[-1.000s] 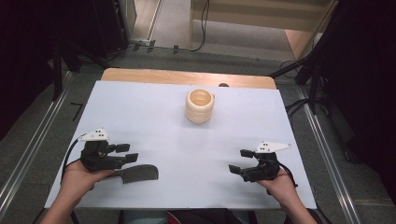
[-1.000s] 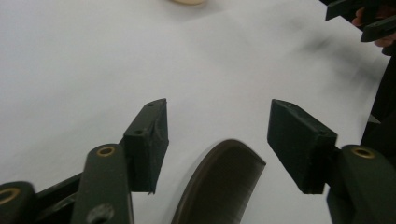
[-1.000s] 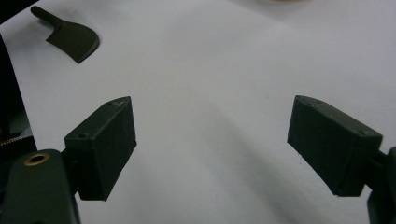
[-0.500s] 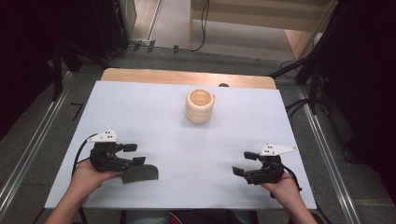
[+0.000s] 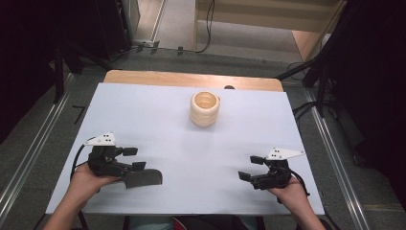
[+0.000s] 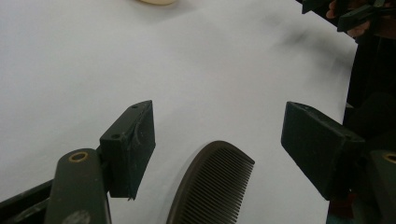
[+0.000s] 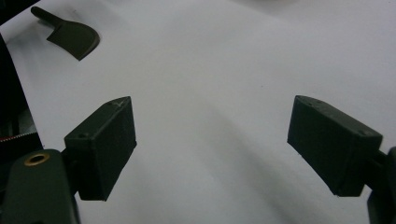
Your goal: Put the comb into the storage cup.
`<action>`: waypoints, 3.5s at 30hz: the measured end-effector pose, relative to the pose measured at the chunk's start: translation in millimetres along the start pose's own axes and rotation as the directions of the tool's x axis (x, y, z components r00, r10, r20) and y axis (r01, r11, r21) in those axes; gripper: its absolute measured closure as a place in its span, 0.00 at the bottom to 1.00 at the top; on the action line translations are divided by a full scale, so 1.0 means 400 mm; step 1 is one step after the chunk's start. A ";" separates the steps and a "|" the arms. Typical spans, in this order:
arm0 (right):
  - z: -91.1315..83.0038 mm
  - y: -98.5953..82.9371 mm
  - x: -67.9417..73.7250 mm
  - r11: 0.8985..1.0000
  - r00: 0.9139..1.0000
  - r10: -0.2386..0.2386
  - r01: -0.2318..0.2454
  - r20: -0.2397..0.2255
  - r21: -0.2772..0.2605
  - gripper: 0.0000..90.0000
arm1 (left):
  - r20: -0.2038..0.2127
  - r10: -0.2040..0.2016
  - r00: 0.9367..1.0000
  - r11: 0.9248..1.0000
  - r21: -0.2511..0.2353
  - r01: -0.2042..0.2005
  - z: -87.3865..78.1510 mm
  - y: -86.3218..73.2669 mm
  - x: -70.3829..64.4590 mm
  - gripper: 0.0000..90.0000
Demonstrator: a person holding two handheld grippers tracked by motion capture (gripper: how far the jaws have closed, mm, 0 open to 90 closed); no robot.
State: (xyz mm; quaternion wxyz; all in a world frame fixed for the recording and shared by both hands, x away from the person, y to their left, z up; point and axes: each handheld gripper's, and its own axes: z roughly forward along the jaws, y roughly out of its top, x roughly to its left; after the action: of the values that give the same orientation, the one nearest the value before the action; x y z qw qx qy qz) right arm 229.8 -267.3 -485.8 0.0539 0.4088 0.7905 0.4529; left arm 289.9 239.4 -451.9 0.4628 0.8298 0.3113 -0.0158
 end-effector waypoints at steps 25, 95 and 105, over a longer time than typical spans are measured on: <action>0.016 0.013 -0.002 1.000 1.000 -0.017 0.017 -0.018 0.008 0.15 | -0.076 0.053 0.996 0.994 0.096 -0.045 -0.103 -0.069 0.032 0.32; 0.033 0.027 0.000 0.999 0.998 -0.039 0.039 -0.039 0.008 0.15 | -0.102 0.016 0.995 0.993 0.115 -0.005 -0.108 -0.063 0.017 0.81; 0.031 0.028 0.002 0.999 0.998 -0.045 0.045 -0.036 0.001 0.15 | -0.040 -0.017 0.999 0.998 0.059 0.019 -0.069 0.015 0.004 0.81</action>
State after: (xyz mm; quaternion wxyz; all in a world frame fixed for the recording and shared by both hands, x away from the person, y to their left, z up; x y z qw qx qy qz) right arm 241.7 -255.4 -484.1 0.0497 0.3829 0.8005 0.4583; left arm 287.0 259.3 -432.3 0.4317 0.8404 0.3274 -0.0129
